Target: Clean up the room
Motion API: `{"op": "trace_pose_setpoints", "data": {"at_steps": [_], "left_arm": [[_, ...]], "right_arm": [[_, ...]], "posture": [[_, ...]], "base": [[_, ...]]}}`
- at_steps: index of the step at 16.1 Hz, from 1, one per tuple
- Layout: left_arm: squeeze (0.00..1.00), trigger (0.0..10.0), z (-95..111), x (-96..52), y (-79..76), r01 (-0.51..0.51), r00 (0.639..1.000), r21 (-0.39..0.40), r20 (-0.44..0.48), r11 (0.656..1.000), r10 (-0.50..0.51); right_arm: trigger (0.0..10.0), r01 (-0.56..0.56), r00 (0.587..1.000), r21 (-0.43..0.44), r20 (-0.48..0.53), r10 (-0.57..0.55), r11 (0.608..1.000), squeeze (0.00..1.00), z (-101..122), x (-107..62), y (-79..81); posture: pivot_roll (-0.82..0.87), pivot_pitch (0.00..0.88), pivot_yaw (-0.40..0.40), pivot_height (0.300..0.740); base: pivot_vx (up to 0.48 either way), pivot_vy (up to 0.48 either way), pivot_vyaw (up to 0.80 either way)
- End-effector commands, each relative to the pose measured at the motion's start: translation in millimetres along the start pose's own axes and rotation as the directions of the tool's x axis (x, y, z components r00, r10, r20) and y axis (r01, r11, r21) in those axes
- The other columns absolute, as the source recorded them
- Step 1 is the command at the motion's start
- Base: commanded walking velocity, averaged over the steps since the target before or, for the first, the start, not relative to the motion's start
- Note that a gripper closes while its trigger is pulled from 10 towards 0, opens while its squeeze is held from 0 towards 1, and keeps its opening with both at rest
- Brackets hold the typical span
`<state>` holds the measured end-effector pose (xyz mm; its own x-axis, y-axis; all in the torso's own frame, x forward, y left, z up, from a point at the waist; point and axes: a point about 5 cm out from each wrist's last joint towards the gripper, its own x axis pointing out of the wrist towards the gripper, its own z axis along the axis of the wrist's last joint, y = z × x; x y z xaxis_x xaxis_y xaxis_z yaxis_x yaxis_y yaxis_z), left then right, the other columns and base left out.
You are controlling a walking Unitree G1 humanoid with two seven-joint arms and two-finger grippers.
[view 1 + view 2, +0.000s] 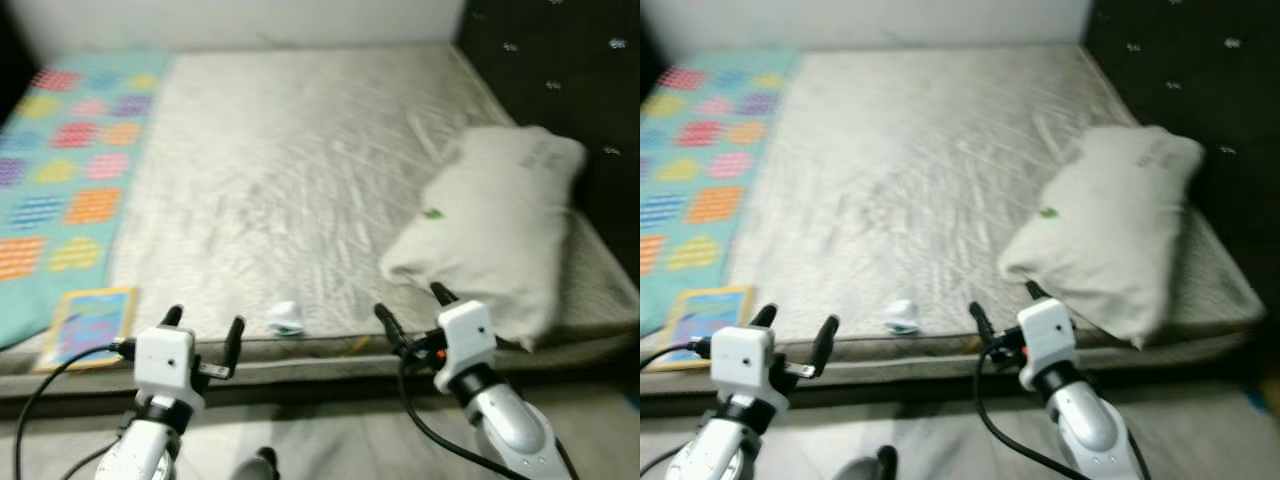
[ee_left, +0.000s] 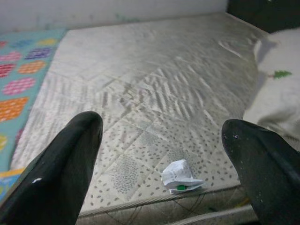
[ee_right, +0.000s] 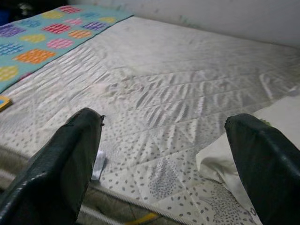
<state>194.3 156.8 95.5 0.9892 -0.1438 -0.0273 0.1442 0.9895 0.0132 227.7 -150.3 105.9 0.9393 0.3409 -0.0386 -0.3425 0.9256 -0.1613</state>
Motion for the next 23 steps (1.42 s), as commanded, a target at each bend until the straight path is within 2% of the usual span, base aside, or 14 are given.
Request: {"op": "trace_pose_setpoints", "data": {"at_steps": [1,4,16,20,23], "left_arm": [[0.0,10.0,-1.6,-2.7,1.1,0.0,1.0,0.003,-0.015,1.0,0.0],[0.0,10.0,-0.7,-3.3,0.8,0.01,1.0,-0.005,-0.012,1.0,-0.01],[0.0,10.0,-3.1,-3.4,1.5,0.033,0.999,-0.011,-0.018,0.999,-0.033],[0.0,10.0,-7.9,-2.4,4.8,-0.014,0.999,-0.012,-0.042,1.0,0.013],[0.0,10.0,-13.9,5.6,10.3,-0.056,0.997,-0.02,-0.055,0.998,0.055]], "right_arm": [[10.0,0.002,1.0,0.002,-0.004,-0.002,1.0,0.0,-0.4,0.0,-0.7],[10.0,-0.01,1.0,0.022,0.014,0.009,1.0,0.0,2.1,2.5,0.9],[10.0,0.005,1.0,0.032,0.01,-0.005,0.999,0.0,1.2,5.0,0.4],[10.0,0.002,1.0,0.025,0.012,-0.002,1.0,0.0,0.4,6.9,-1.7],[10.0,0.016,1.0,0.028,0.01,-0.016,0.999,0.0,-3.7,18.1,-4.3]], "posture": [[0.07,0.196,-0.022,0.74],[0.07,0.199,-0.023,0.74],[0.08,0.205,-0.022,0.74],[0.08,0.198,-0.025,0.74],[0.09,0.135,-0.003,0.74]], "base": [[0.0,0.0,0.8],[0.0,0.0,0.41],[0.266,0.0,0.0],[0.0,0.0,0.0],[0.0,0.0,0.0]]}}
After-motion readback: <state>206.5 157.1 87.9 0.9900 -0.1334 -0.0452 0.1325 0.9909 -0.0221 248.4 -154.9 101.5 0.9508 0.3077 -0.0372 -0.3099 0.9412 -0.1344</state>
